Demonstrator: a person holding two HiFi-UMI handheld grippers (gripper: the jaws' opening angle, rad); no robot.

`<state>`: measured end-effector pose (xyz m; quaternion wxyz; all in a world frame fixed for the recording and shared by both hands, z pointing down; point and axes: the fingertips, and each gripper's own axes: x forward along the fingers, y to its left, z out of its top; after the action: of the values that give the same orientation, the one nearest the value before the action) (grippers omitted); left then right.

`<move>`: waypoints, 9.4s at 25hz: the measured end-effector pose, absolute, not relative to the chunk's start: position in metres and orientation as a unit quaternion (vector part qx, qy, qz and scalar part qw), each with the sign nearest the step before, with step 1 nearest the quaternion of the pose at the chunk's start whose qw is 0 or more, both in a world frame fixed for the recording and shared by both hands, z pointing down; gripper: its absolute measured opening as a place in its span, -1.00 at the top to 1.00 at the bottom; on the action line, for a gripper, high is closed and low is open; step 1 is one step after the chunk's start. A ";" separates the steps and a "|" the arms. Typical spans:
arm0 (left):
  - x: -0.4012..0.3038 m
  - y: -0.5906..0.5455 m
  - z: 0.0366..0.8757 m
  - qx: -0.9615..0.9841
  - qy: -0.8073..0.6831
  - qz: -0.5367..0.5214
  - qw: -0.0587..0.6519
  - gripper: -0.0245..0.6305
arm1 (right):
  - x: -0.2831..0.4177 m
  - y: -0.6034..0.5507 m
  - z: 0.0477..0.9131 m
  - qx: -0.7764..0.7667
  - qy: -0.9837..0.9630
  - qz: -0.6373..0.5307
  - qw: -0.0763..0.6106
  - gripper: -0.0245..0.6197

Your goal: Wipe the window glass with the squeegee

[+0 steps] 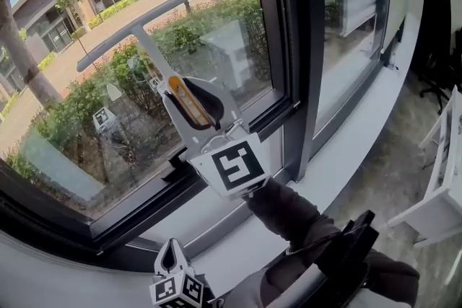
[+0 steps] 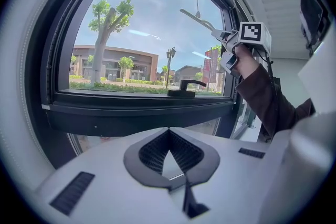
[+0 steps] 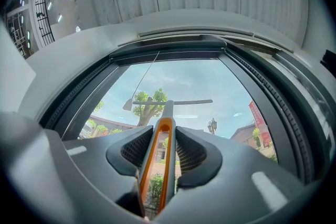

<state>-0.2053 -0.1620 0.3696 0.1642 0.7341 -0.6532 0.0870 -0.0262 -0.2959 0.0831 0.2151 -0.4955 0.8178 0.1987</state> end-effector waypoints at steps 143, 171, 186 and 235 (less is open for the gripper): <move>-0.175 -0.146 0.395 0.756 -0.621 0.119 0.169 0.93 | -0.019 -0.274 0.275 -0.505 0.857 0.060 0.081 0.52; -0.163 -0.154 0.398 0.773 -0.599 0.118 0.173 0.93 | -0.017 -0.269 0.306 -0.507 0.860 0.015 0.053 0.52; -0.153 -0.159 0.403 0.788 -0.578 0.116 0.176 0.93 | -0.014 -0.266 0.328 -0.510 0.860 -0.014 0.026 0.52; -0.242 -0.076 0.398 0.752 -0.623 0.106 0.187 0.93 | -0.154 -0.176 0.153 -0.375 0.906 0.097 0.173 0.52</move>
<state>-0.2415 -0.0760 0.3984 0.1874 0.7521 -0.6228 0.1060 -0.1539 -0.1760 0.1528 0.1731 -0.3749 0.9056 0.0966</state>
